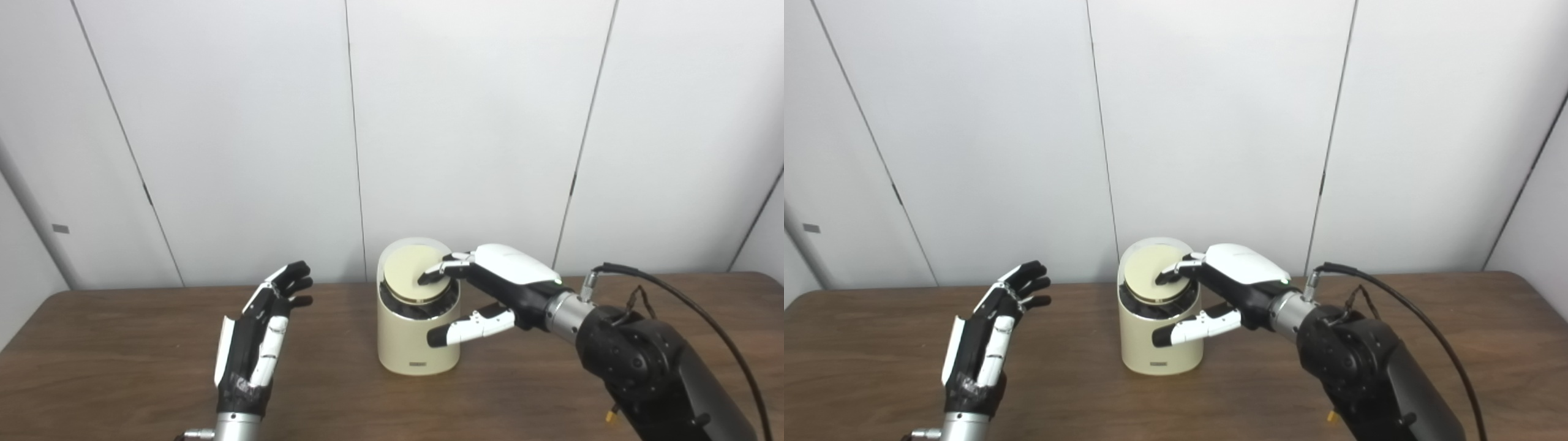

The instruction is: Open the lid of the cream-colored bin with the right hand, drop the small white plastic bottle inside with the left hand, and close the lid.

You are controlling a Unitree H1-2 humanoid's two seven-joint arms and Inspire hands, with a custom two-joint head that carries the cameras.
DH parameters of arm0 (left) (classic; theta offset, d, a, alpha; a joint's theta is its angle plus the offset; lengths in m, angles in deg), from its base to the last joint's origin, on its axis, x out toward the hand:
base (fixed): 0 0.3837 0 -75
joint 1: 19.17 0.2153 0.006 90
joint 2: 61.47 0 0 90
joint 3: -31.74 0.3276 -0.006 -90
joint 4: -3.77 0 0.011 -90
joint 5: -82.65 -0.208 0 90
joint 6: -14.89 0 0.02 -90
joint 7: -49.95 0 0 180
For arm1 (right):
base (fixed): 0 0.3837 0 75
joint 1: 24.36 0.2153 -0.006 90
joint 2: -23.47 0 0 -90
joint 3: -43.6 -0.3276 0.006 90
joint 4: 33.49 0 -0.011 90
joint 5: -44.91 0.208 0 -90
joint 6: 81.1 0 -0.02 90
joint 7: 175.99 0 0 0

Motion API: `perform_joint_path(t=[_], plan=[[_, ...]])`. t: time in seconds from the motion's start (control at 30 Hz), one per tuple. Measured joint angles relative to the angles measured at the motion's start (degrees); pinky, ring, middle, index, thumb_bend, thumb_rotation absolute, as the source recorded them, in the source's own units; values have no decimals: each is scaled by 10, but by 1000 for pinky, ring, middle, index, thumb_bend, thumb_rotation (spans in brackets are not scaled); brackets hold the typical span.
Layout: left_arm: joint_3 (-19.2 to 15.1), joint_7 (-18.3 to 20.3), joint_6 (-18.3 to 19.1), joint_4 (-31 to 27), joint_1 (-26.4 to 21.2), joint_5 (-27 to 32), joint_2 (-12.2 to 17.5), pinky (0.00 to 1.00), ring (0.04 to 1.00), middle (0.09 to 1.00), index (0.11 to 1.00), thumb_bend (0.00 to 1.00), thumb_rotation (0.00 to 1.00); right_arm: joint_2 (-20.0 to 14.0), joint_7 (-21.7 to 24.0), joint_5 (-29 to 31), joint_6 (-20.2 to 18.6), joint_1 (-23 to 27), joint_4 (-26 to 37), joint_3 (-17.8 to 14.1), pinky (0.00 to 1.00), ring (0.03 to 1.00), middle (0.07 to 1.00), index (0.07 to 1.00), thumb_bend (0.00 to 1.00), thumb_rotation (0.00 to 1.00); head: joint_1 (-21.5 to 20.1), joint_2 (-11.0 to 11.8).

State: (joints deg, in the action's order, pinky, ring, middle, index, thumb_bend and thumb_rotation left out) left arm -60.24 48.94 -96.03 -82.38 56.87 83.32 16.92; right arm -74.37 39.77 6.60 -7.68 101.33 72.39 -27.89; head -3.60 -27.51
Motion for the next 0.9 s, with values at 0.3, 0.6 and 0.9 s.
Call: perform_joint_path(t=[0.3,0.6,0.9], plan=[[0,0,0,-3,0,2,0,706,785,811,799,532,817,0,-1,-21,2,0,-1,15,1000,943,819,798,992,890,-3,-6],[-7,-1,-2,-3,0,7,-1,710,781,798,787,501,799,1,-1,-77,11,12,-13,54,970,932,835,807,1000,897,-14,-5],[-9,0,-3,-3,0,12,-1,704,781,800,791,501,820,27,18,-143,-14,21,-15,72,978,922,850,818,947,921,-16,-8]])
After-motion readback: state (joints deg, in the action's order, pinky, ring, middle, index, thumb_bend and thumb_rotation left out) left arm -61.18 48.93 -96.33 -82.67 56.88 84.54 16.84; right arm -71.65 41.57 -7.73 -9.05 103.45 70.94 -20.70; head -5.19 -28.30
